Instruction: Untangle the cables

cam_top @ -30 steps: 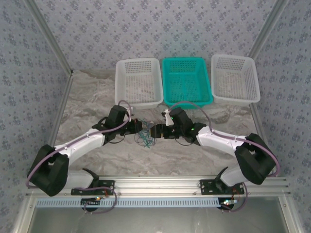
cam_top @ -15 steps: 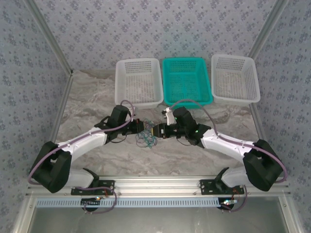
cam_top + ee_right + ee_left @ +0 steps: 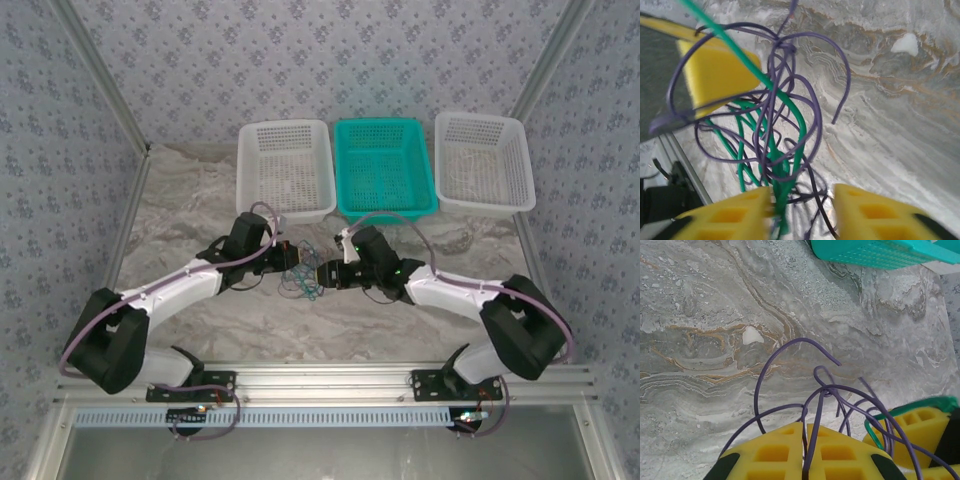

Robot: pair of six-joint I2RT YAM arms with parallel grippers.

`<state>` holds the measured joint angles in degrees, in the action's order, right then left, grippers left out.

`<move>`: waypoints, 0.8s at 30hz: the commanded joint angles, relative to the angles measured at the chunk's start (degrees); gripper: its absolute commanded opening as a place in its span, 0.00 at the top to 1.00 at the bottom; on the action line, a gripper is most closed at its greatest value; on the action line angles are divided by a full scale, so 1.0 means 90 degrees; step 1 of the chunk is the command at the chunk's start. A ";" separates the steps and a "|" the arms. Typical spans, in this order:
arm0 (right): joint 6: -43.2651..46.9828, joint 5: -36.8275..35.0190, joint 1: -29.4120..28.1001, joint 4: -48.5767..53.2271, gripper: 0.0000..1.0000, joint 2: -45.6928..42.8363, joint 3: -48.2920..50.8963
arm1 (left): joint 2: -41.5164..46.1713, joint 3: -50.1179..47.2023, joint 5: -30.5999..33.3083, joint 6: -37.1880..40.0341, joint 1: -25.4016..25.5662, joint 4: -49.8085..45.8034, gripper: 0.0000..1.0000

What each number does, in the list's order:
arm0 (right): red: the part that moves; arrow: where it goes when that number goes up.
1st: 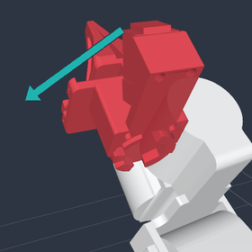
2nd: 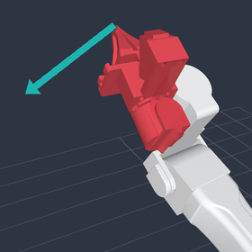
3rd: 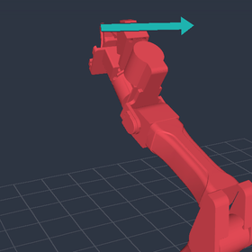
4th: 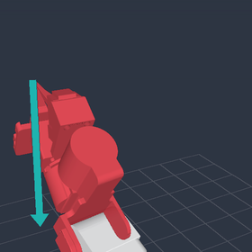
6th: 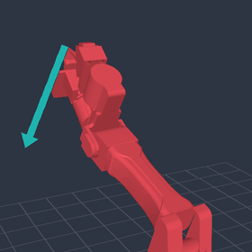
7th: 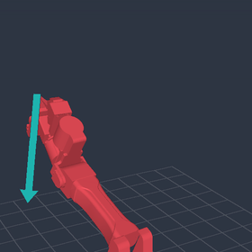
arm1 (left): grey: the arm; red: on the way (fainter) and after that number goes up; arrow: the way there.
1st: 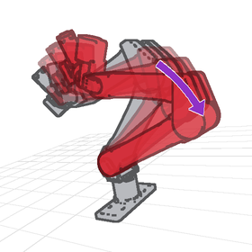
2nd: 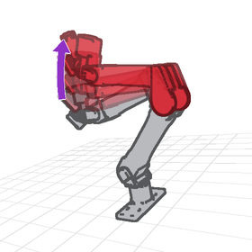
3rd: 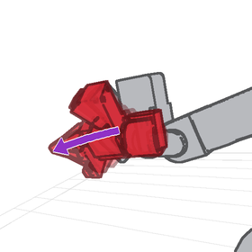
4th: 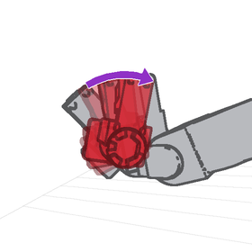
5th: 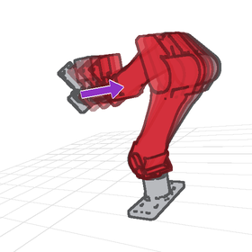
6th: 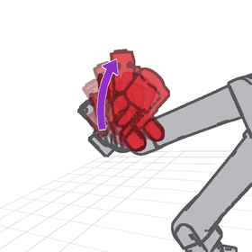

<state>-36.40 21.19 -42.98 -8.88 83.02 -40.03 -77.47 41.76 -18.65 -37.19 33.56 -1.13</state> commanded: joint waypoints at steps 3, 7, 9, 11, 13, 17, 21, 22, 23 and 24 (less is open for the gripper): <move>-0.0012 -0.0363 -0.0003 -0.0400 0.96 -0.0033 -0.0027 | 0.0255 -0.0047 0.0156 -0.0122 0.0093 0.0218 1.00; 0.0346 -0.0964 0.0238 0.0522 1.00 -0.0546 0.0043 | 0.0768 -0.0380 0.1067 -0.0184 0.0040 -0.0347 0.93; 0.0519 -0.1061 0.0477 0.1078 1.00 -0.0789 0.0108 | 0.1023 -0.0562 0.1446 -0.0189 -0.0050 -0.0759 0.85; 0.0717 -0.0966 0.0706 0.1376 1.00 -0.0984 0.0207 | 0.1248 -0.0723 0.1528 -0.0205 -0.0214 -0.1035 0.77; 0.0959 -0.0729 0.0851 0.1575 1.00 -0.1108 0.0232 | 0.1487 -0.0877 0.1417 -0.0185 -0.0351 -0.1122 0.68; 0.1315 -0.0075 0.0899 0.1777 1.00 -0.1044 0.0070 | 0.1924 -0.1026 0.0925 0.0024 -0.0457 -0.0872 0.53; 0.1311 0.0389 0.0899 0.1486 1.00 -0.0945 0.0018 | 0.1807 -0.0925 0.0048 0.0239 -0.0462 -0.0295 0.46; 0.1309 0.0401 0.0900 0.1483 1.00 -0.0922 -0.0004 | 0.1734 -0.0892 -0.0023 0.0201 -0.0458 -0.0229 0.46; 0.1301 0.0381 0.0908 0.1527 1.00 -0.0897 -0.0038 | 0.1648 -0.0862 -0.0015 0.0103 -0.0458 -0.0208 0.45; 0.1308 0.0419 0.0923 0.1552 1.00 -0.0885 -0.0061 | 0.1567 -0.0853 0.0069 -0.0036 -0.0458 -0.0197 0.44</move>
<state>-26.22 21.96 -34.63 4.49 74.35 -38.76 -61.84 32.45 -14.87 -36.97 29.63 -5.72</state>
